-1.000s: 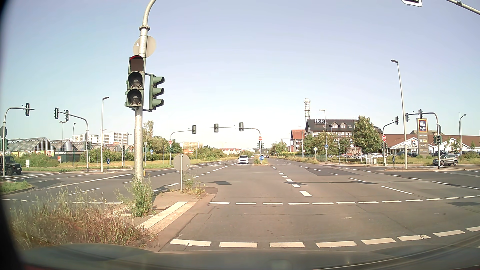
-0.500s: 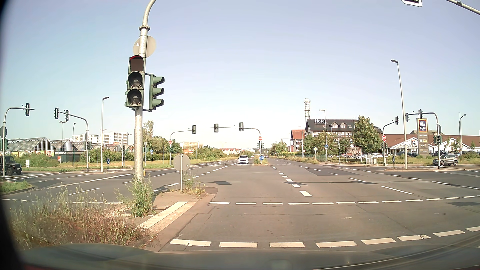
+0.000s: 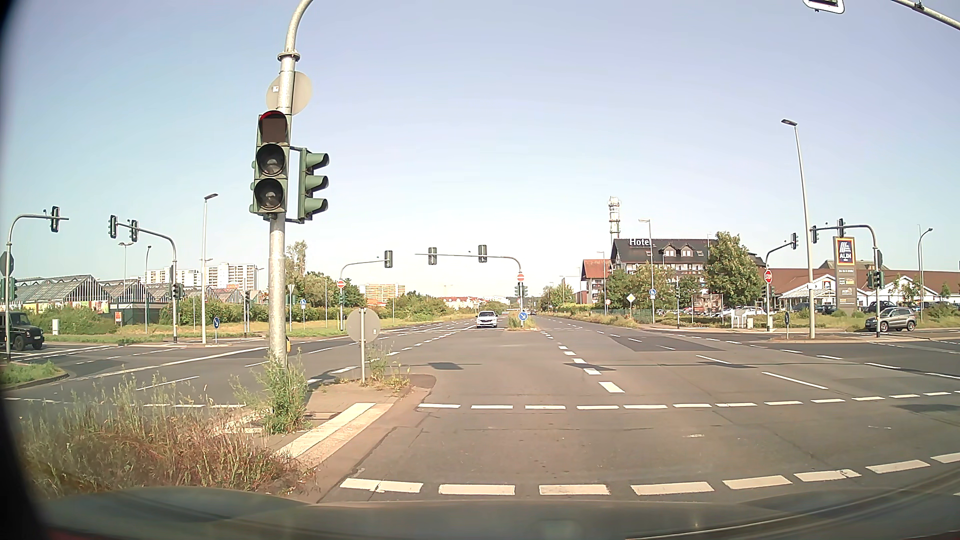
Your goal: Follow the waypoints while adhering to traffic rules and regulations
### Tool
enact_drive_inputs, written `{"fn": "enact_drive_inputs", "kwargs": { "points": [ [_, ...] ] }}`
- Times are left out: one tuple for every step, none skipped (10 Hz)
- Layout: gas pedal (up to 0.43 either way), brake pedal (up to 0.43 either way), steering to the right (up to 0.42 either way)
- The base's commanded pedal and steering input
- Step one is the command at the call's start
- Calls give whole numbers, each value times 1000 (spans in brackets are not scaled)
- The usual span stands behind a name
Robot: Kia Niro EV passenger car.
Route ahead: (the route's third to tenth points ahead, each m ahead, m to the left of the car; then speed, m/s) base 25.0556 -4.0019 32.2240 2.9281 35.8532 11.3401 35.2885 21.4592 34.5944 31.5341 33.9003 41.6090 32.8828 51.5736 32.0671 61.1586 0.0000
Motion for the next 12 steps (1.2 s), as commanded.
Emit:
{"fn": "enact_drive_inputs", "kwargs": {
  "points": [
    [0,293,-2],
    [0,299,-2],
    [0,299,-2],
    [0,299,-2],
    [0,299,-2],
    [0,299,-2],
    [0,299,-2],
    [0,293,-2],
    [0,293,-2],
    [0,299,-2],
    [0,299,-2],
    [0,293,-2]
  ]
}}
